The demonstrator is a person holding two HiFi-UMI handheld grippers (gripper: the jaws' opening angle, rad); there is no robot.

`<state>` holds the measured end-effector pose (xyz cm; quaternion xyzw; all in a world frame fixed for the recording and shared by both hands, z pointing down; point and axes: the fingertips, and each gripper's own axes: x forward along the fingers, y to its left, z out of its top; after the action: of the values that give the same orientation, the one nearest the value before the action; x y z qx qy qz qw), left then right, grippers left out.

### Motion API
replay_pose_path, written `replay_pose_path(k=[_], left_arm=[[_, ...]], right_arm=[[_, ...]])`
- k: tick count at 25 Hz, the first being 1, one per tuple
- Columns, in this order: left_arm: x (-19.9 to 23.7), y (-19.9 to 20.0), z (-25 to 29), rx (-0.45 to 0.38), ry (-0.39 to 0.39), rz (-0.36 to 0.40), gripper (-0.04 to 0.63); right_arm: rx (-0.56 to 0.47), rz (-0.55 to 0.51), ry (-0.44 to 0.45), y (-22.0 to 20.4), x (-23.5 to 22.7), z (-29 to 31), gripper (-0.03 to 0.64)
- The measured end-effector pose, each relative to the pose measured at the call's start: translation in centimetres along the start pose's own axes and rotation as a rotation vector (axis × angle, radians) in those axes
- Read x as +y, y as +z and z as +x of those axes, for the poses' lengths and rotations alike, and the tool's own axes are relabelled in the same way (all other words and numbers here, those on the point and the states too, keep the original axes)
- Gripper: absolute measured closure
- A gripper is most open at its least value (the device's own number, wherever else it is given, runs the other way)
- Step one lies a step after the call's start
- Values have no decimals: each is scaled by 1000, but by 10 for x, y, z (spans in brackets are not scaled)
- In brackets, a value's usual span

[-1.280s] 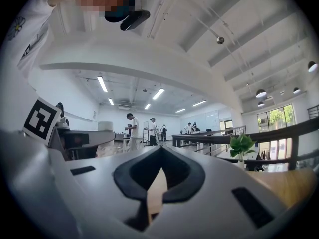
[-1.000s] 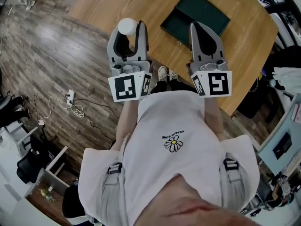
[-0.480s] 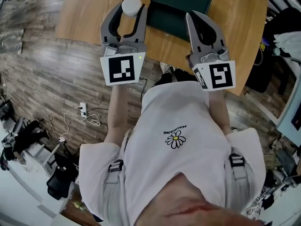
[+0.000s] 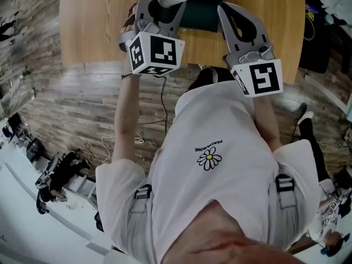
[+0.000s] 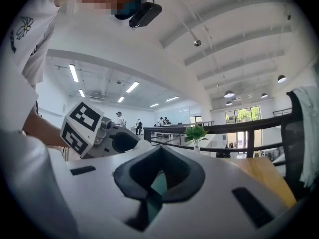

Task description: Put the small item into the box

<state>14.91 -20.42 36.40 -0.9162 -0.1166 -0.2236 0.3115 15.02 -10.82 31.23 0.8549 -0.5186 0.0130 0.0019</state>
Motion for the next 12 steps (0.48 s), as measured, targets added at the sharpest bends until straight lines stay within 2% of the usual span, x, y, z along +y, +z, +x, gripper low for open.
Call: replay_pose_path(k=[5,12], left_arm=[[-43,-43,46,151,-183,152,414],[-85,-81,82,289,-422,325,414]], right_arm=[[34,34,-56,-13,-15,-14,611],[60,63,-120,-26,-44,-28,611]])
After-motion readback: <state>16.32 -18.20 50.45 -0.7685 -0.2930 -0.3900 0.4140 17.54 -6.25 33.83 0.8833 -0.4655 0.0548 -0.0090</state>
